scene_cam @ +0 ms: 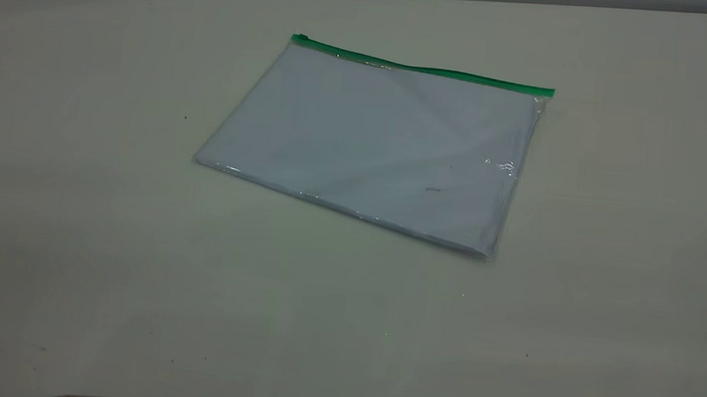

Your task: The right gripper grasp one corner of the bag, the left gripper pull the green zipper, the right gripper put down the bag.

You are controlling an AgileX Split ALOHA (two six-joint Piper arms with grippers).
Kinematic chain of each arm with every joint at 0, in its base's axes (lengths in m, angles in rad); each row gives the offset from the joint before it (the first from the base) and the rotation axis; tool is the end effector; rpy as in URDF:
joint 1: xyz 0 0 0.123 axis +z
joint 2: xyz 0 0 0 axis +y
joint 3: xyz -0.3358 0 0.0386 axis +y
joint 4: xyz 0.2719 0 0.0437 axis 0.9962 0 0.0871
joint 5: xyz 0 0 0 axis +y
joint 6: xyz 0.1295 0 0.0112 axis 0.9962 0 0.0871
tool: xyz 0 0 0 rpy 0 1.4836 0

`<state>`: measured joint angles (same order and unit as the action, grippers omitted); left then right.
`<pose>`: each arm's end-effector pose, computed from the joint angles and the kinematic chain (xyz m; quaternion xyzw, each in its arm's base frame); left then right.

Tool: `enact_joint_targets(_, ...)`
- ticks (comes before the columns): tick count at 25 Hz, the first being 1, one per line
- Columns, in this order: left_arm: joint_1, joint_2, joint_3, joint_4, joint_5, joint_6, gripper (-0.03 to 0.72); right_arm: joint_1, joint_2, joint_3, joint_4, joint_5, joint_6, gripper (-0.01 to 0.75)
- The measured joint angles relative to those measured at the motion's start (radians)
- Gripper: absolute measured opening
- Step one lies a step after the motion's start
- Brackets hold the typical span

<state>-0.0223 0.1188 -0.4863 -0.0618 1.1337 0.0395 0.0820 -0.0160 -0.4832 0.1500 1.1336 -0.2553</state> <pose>0.0100 -0.0075 0.2581 0.0281 0.9014 -0.0272 0.4313 -0.0098 0.0169 0.2581 -0.1514 0.8561 0.0322 0.4930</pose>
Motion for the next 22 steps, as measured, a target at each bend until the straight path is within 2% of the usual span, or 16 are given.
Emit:
enact_joint_targets(8,0.000,-0.134,0.000,0.018,0.002,0.021,0.447,0.000,0.000,0.000,-0.001,0.001,0.000,0.574)
enact_joint_targets(22,0.000,-0.138,0.000,-0.013,0.003,0.067,0.447,0.000,0.000,0.000,-0.001,0.001,0.000,0.572)
